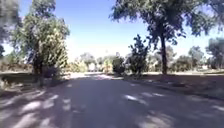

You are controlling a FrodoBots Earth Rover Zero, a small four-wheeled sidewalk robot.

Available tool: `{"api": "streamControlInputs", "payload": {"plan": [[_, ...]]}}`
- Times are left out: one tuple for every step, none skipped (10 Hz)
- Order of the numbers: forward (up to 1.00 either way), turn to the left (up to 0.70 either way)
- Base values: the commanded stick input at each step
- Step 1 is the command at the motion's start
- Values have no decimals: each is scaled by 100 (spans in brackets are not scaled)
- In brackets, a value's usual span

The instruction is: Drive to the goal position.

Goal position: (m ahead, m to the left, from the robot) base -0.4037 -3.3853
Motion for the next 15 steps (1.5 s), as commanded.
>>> {"api": "streamControlInputs", "payload": {"plan": [[100, 40], [100, 40], [100, 40], [100, 0], [100, 0], [100, 23], [100, 40], [100, 40], [100, 11], [100, 5], [100, 2], [100, 0], [100, 0], [100, 14], [100, 31]]}}
